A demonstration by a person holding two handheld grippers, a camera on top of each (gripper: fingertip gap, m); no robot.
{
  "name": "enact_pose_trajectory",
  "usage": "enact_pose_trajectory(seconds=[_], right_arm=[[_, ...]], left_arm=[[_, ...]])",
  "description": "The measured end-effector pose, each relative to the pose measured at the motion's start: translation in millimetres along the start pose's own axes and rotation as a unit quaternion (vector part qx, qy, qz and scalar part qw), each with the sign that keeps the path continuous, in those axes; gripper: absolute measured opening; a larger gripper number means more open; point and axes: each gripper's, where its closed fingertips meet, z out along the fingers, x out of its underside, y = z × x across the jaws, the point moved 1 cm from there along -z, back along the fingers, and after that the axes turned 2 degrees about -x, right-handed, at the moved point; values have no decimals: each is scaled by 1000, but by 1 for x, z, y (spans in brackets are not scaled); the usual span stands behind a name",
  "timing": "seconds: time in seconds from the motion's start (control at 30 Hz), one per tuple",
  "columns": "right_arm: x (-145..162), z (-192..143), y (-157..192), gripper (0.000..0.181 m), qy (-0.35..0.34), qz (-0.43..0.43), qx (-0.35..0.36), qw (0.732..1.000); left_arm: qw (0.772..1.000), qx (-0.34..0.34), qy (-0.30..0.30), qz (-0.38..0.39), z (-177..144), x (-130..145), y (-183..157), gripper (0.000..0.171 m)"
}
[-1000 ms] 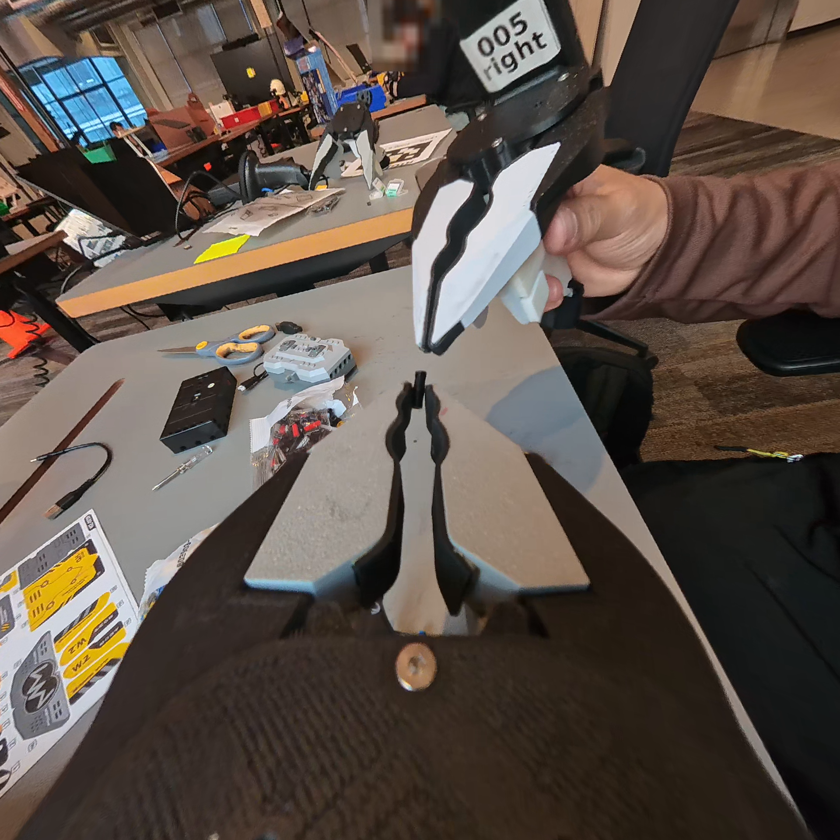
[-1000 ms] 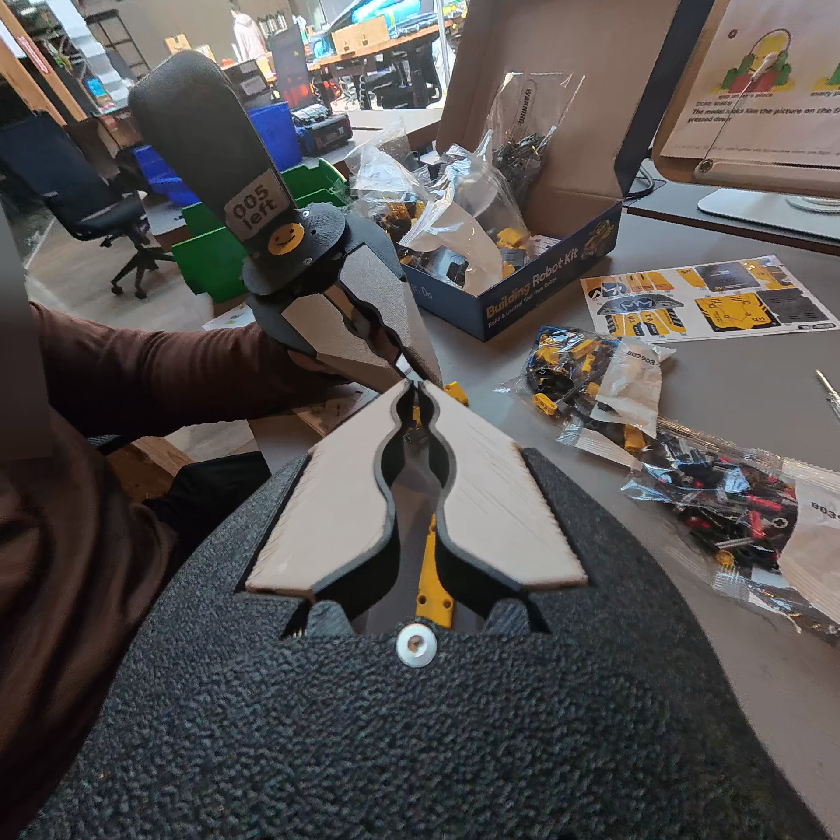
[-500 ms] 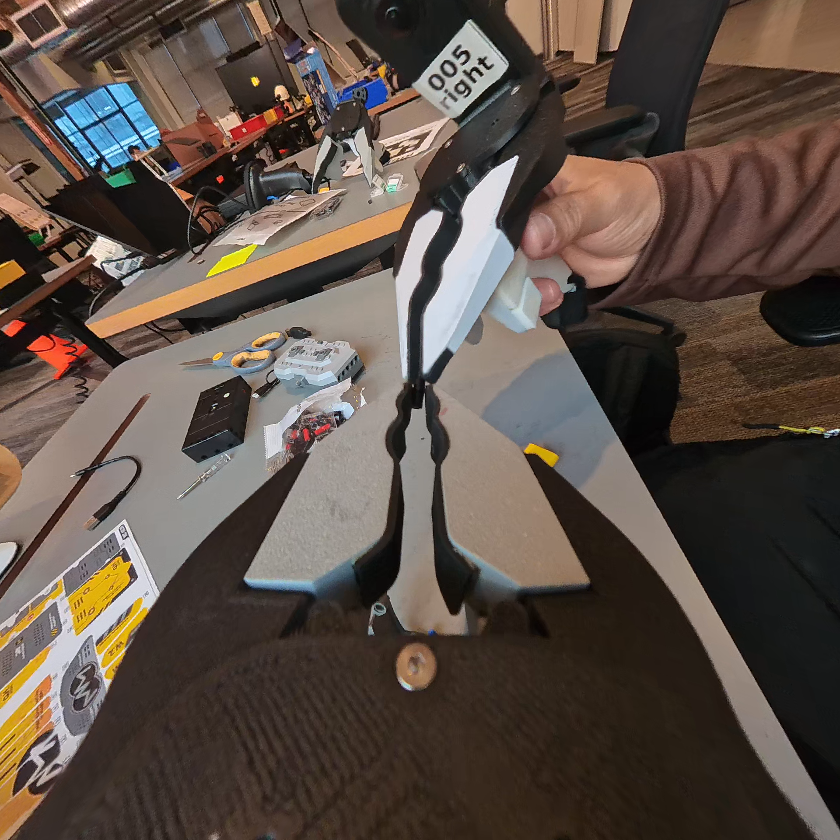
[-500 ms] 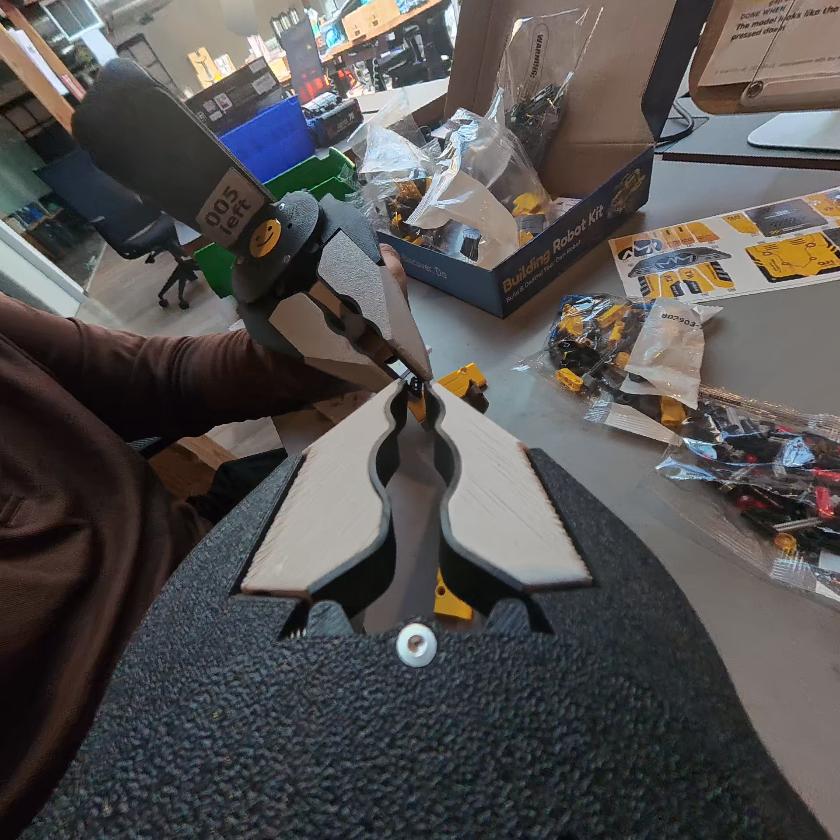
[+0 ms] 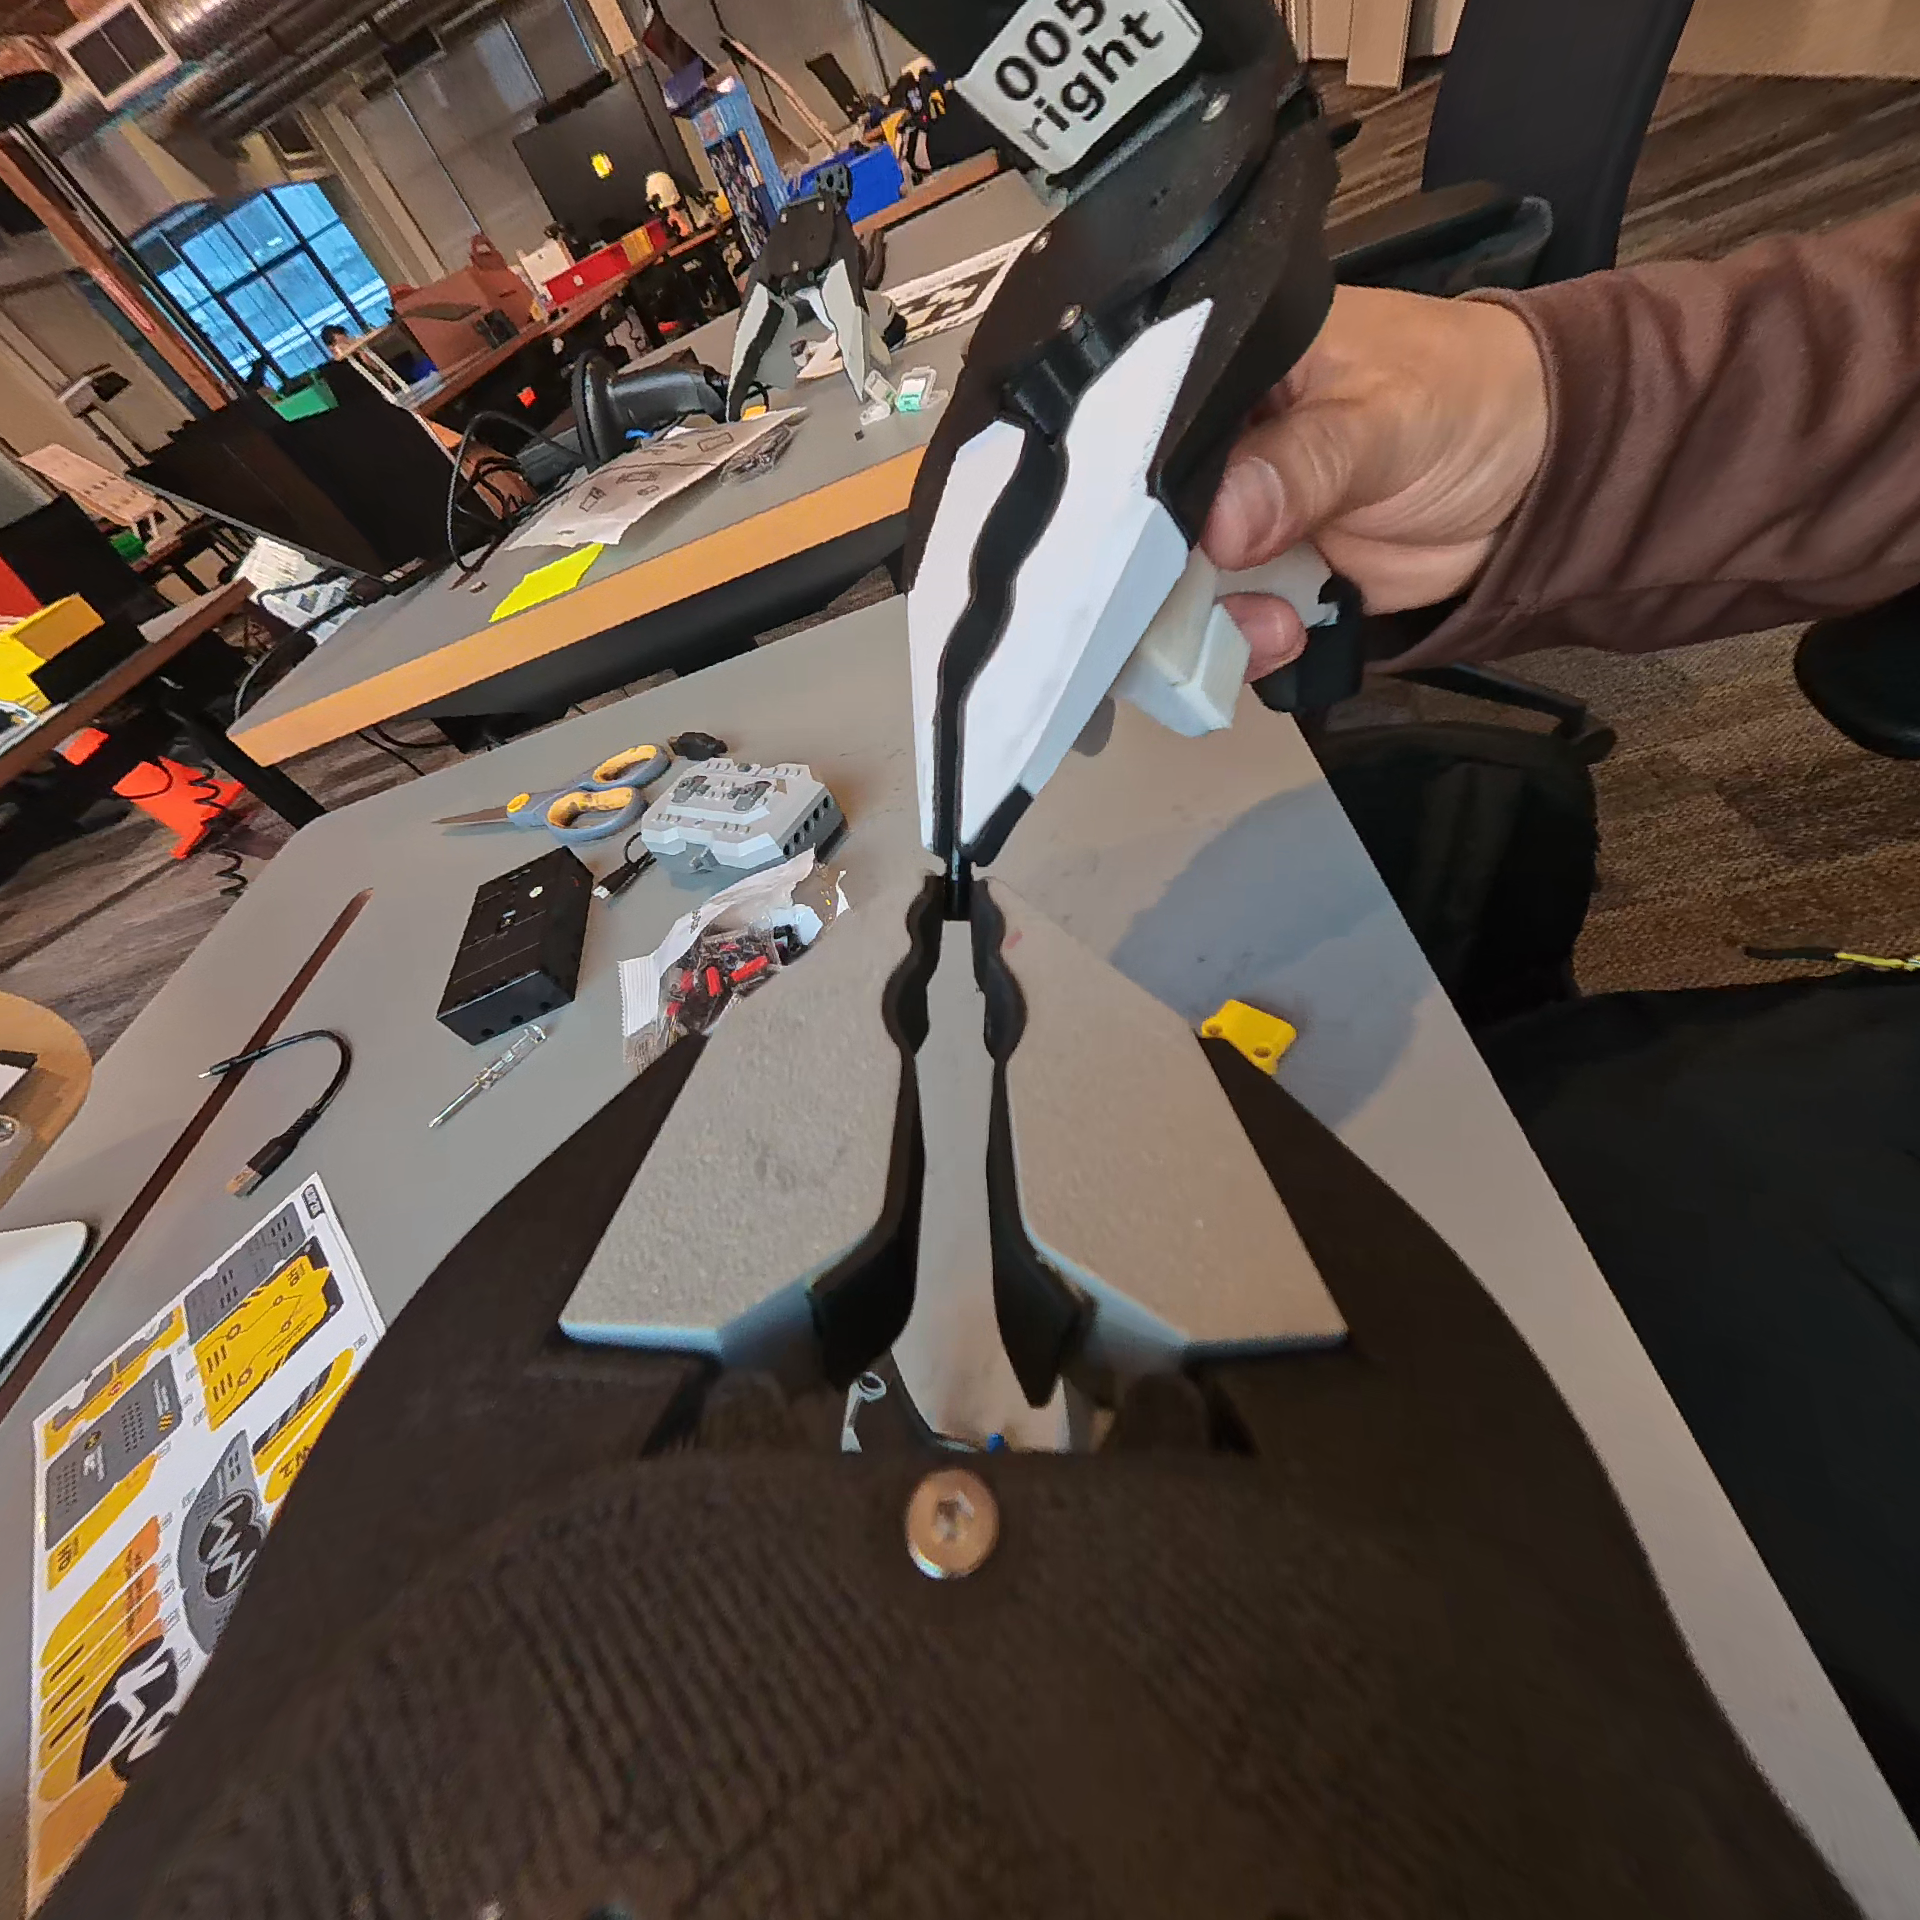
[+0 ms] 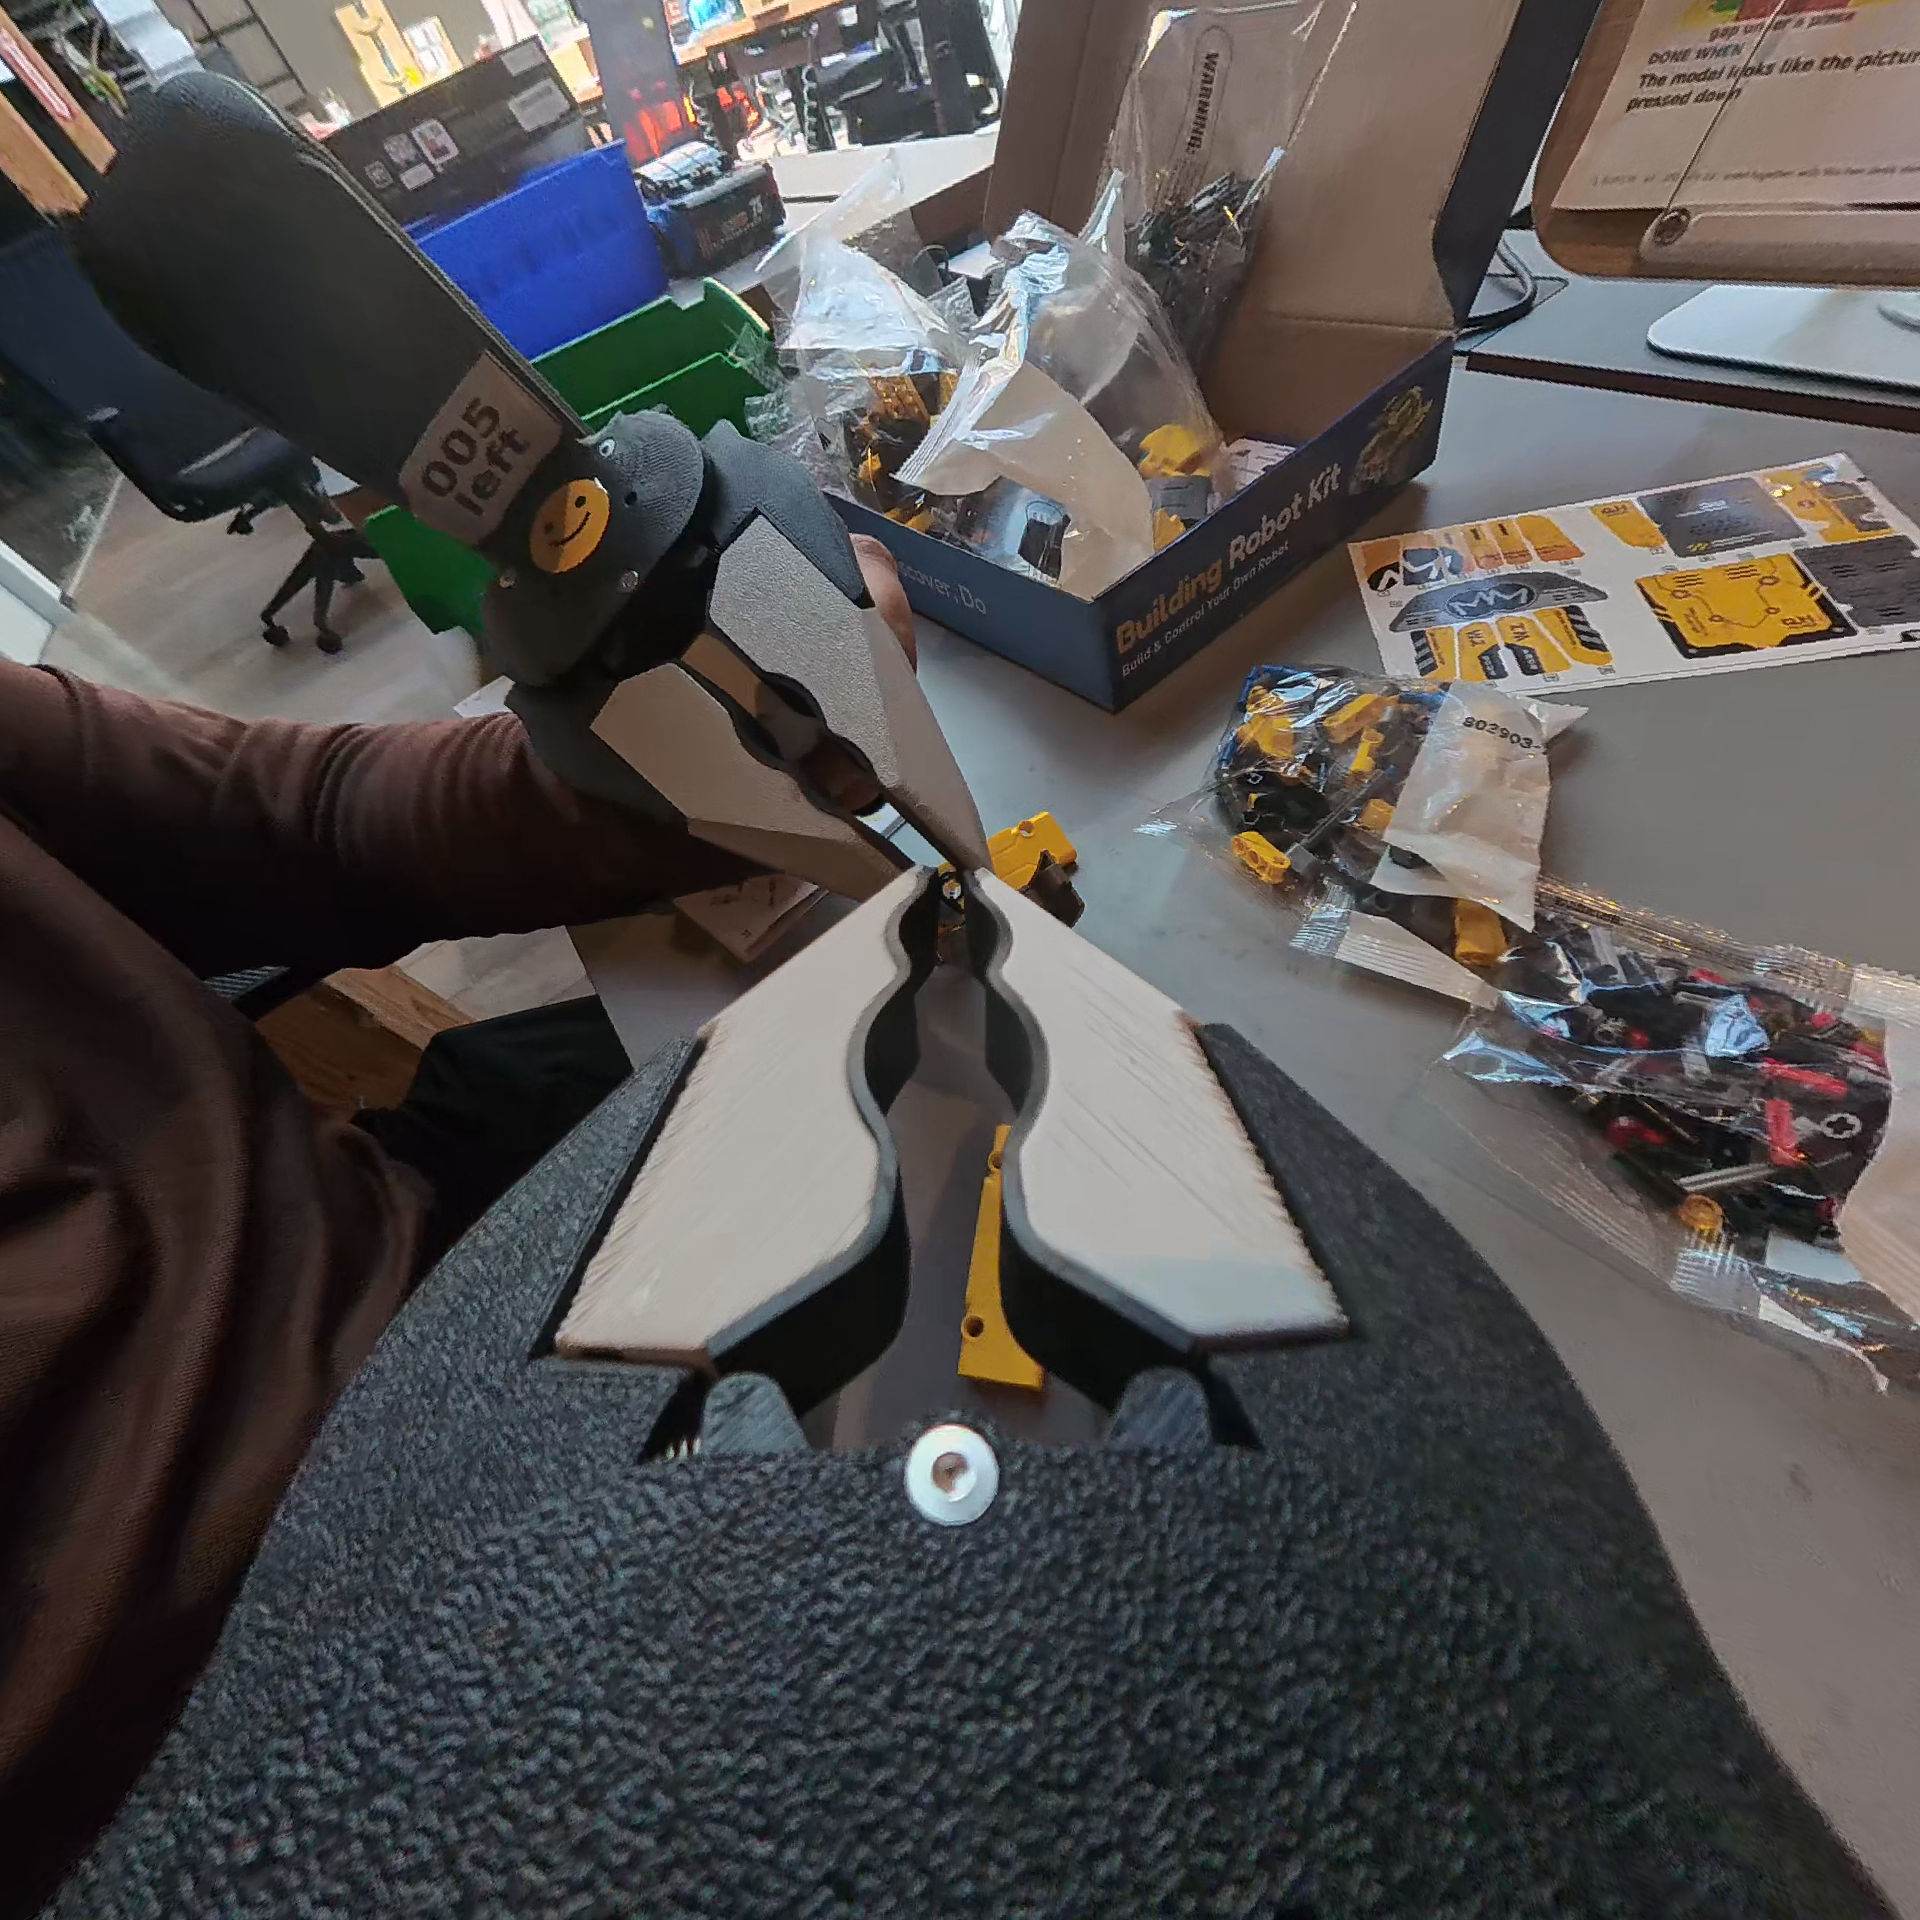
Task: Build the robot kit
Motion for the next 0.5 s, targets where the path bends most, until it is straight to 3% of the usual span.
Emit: enact_pose_trajectory(seconds=[0.37, 0.5], right_arm=[[5, -2, 2, 4, 19, -21, 12, 1000], [21, -13, 2, 4, 49, -27, 38, 998]], left_arm=[[998, 44, -1, -51, 3, 2, -6, 2], [991, 88, 48, -92, 11, 20, -16, 18]])
